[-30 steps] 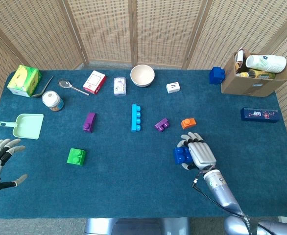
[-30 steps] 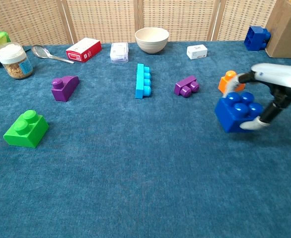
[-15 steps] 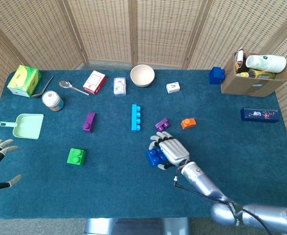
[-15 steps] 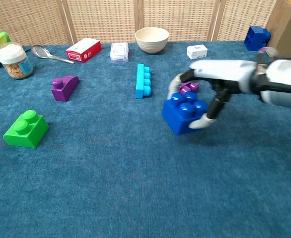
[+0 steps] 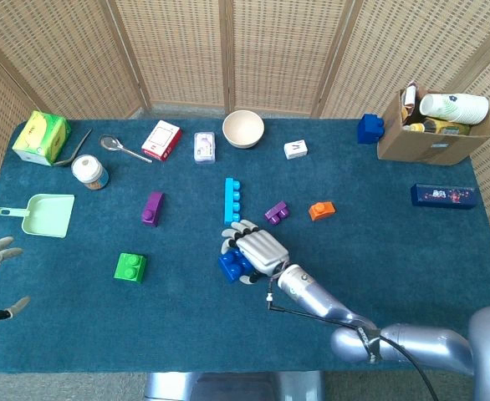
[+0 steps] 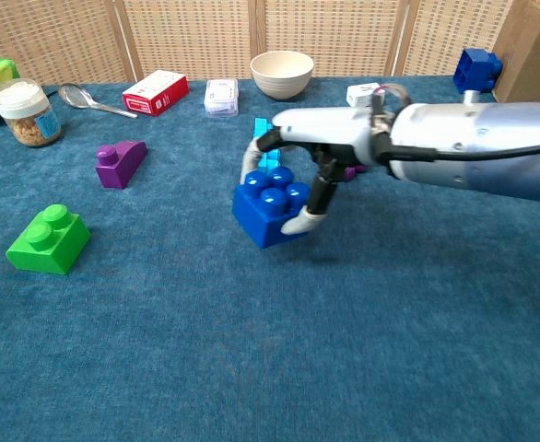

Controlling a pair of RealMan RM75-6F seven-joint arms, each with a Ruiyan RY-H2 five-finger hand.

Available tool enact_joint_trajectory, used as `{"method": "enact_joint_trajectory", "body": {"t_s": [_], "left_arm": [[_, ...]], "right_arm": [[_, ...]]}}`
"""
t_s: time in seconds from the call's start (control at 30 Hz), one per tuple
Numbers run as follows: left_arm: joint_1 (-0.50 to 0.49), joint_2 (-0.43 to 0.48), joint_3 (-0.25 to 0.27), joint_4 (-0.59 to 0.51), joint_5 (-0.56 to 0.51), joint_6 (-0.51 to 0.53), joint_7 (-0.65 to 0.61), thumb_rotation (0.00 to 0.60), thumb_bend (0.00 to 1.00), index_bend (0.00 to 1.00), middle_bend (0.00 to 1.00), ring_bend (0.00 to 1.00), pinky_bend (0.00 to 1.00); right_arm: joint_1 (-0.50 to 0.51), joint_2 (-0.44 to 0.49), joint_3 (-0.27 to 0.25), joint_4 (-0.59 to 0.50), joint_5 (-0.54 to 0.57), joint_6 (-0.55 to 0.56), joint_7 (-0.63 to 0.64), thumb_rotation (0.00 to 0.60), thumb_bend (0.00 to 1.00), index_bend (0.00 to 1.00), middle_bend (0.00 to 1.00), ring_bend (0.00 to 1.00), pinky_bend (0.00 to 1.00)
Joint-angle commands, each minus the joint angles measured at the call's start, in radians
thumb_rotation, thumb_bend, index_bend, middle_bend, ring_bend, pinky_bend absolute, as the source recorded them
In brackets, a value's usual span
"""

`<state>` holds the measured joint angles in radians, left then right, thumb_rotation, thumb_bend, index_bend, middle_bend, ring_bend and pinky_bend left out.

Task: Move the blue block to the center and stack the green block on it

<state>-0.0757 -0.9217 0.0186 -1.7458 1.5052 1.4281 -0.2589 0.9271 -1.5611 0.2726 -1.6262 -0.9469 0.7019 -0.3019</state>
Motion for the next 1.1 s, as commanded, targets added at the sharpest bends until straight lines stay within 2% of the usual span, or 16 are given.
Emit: {"method": "enact_joint_trajectory", "body": {"t_s": [0.03, 0.33, 0.8, 1.1], "left_arm": [[0.003, -0.002, 0.0, 0.004, -0.005, -0.001, -0.005, 0.6, 0.26, 0.22, 0.14, 0.04, 0.0], [0.006, -0.006, -0.003, 0.023, -0.021, -0.01, -0.017, 0.6, 0.26, 0.22, 0.14, 0.04, 0.0], [0.01, -0.002, -0.008, 0.028, -0.032, -0.014, -0.019, 0.6, 0.26, 0.22, 0.14, 0.04, 0.0], [0.01, -0.004, -0.01, 0.031, -0.034, -0.02, -0.02, 0.599, 0.26, 0.22, 0.14, 0.04, 0.0]], "right_arm": [[0.034, -0.024, 0.008, 0.031, 0.008, -0.019, 0.005, 0.6, 0.23, 0.46, 0.16, 0.0, 0.0], [0.125, -0.098, 0.01, 0.152, 0.04, -0.071, 0.027, 0.6, 0.23, 0.46, 0.16, 0.0, 0.0], [0.186, -0.171, 0.003, 0.283, 0.036, -0.103, 0.083, 0.6, 0.23, 0.45, 0.16, 0.0, 0.0], [0.2, -0.171, -0.015, 0.303, 0.021, -0.103, 0.095, 0.6, 0.23, 0.27, 0.15, 0.0, 0.0]]}}
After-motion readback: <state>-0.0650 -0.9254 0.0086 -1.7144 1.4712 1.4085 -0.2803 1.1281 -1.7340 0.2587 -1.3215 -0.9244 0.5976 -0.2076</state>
